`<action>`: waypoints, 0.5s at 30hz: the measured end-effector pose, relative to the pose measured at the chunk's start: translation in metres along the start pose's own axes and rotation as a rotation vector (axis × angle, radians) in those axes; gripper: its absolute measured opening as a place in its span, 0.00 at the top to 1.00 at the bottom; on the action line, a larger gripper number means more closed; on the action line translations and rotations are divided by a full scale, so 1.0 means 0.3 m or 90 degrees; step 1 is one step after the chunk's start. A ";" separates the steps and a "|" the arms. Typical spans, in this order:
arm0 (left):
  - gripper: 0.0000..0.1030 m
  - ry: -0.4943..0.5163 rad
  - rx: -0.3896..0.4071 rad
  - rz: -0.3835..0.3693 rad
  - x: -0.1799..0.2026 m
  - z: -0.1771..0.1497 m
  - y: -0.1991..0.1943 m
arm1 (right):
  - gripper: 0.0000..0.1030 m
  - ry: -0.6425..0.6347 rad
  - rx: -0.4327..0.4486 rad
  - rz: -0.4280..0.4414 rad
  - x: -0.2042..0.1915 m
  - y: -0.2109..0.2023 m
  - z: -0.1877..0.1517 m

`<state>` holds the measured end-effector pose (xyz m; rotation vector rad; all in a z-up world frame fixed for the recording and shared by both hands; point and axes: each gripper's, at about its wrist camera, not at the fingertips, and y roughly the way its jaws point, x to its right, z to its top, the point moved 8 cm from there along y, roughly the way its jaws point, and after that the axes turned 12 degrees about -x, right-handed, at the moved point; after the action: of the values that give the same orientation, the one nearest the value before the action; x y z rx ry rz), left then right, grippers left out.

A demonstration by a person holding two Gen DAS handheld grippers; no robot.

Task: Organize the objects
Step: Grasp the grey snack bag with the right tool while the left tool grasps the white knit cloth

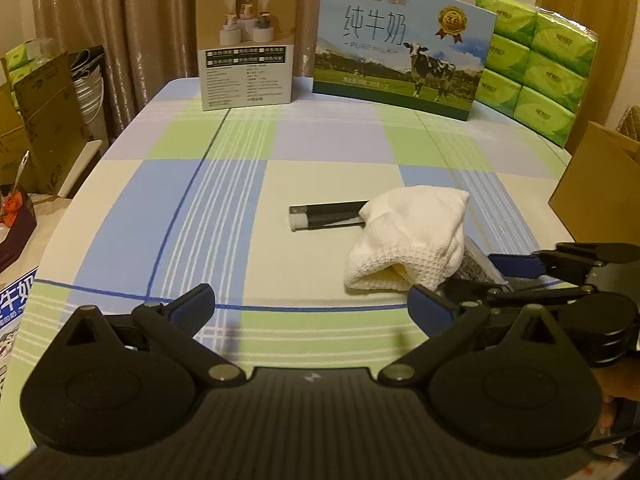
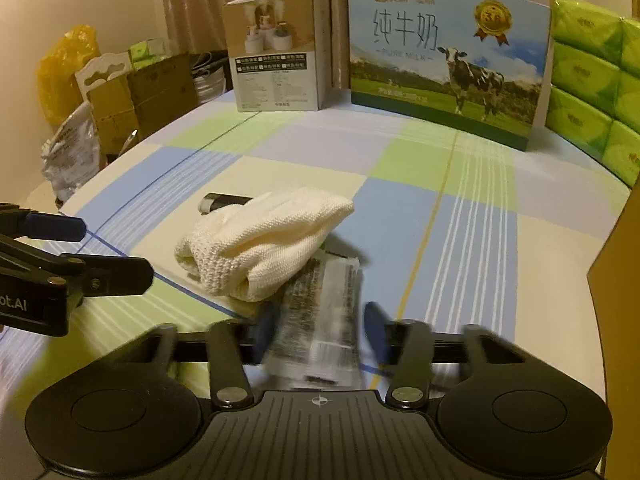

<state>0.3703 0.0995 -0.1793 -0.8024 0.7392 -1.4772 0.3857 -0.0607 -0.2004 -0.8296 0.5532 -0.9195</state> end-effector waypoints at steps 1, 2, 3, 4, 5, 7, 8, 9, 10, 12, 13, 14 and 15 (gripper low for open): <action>0.02 0.004 0.002 -0.003 0.007 0.003 0.000 | 0.66 0.001 -0.001 -0.004 0.004 -0.002 -0.001; 0.02 0.010 0.003 -0.007 0.017 0.006 0.002 | 0.67 0.004 -0.004 -0.009 0.010 -0.006 -0.005; 0.02 0.017 0.005 -0.012 0.029 0.012 0.003 | 0.67 0.009 -0.006 -0.015 0.017 -0.013 -0.007; 0.02 0.024 0.008 -0.016 0.041 0.017 0.003 | 0.67 0.016 -0.006 -0.022 0.029 -0.021 -0.011; 0.02 0.030 0.012 -0.019 0.054 0.023 0.004 | 0.67 0.026 -0.007 -0.033 0.044 -0.032 -0.013; 0.02 0.044 0.018 -0.029 0.082 0.036 0.011 | 0.67 0.048 -0.009 -0.051 0.078 -0.054 -0.020; 0.02 0.051 0.021 -0.032 0.095 0.043 0.016 | 0.67 0.062 -0.010 -0.055 0.095 -0.065 -0.023; 0.02 0.060 0.024 -0.036 0.110 0.050 0.022 | 0.67 0.072 -0.011 -0.059 0.110 -0.074 -0.025; 0.03 0.067 0.025 -0.040 0.123 0.056 0.029 | 0.67 0.080 -0.011 -0.066 0.127 -0.084 -0.027; 0.05 0.077 0.022 -0.045 0.146 0.070 0.051 | 0.67 0.096 -0.012 -0.073 0.157 -0.100 -0.033; 0.06 0.079 0.020 -0.049 0.155 0.077 0.061 | 0.67 0.103 -0.013 -0.071 0.168 -0.107 -0.037; 0.08 0.084 0.018 -0.051 0.166 0.085 0.073 | 0.67 0.107 -0.015 -0.071 0.176 -0.113 -0.041; 0.12 0.089 0.018 -0.051 0.176 0.092 0.081 | 0.67 0.110 -0.016 -0.073 0.182 -0.116 -0.044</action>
<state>0.4056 0.0457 -0.1814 -0.7195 0.7965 -1.6250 0.3877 -0.1246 -0.1837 -0.8149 0.6728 -1.0974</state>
